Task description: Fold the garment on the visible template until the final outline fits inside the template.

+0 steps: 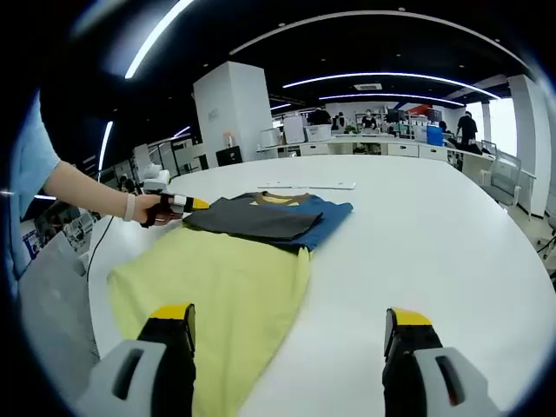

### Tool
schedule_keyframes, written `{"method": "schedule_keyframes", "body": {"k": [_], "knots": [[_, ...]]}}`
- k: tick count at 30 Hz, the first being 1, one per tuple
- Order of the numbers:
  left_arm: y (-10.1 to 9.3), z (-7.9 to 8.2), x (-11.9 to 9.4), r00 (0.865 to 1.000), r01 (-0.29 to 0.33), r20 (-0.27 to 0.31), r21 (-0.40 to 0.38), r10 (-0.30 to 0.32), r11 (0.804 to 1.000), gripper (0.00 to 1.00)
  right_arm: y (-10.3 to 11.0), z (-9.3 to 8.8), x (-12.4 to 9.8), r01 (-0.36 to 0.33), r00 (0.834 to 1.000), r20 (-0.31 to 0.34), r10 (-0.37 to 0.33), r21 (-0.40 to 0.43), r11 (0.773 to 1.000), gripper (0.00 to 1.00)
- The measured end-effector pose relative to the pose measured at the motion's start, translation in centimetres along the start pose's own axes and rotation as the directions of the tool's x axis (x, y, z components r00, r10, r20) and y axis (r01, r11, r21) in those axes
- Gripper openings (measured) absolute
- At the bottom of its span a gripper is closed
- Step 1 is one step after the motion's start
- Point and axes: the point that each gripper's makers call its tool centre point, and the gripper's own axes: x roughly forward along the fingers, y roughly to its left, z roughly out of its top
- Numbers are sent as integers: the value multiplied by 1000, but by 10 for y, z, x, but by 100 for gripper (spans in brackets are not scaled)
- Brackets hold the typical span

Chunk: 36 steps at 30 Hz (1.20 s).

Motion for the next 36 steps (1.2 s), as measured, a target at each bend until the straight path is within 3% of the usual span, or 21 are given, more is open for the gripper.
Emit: {"method": "schedule_keyframes", "body": {"k": [5,12,19,23,24,30,33,36], "knots": [[-3,5,3,1000,12,8,3,-12,1000,0,0,0,1,0,1000,-3,0,-1,1000,90],[-4,8,-1,1000,-9,1,81,9,997,0,3,1,5,-8,1000,-2,8,-4,1000,90],[-4,7,-1,1000,-16,0,84,16,996,0,5,2,6,-13,1000,1,13,-5,1000,91],[-9,11,-3,1000,14,20,76,-15,997,1,5,1,4,-14,1000,3,14,-1,1000,94],[-9,11,-3,1000,21,16,59,-22,998,5,5,1,3,-15,1000,3,15,0,1000,94],[-22,15,-9,997,74,20,36,-75,997,56,6,0,4,-21,1000,0,21,-2,1000,100],[-33,11,-15,993,114,-14,53,-113,992,74,10,1,6,-29,1000,0,29,-10,1000,100],[-40,1,-24,988,142,-75,112,-134,984,84,12,2,7,-36,999,0,36,-15,999,100]]}}
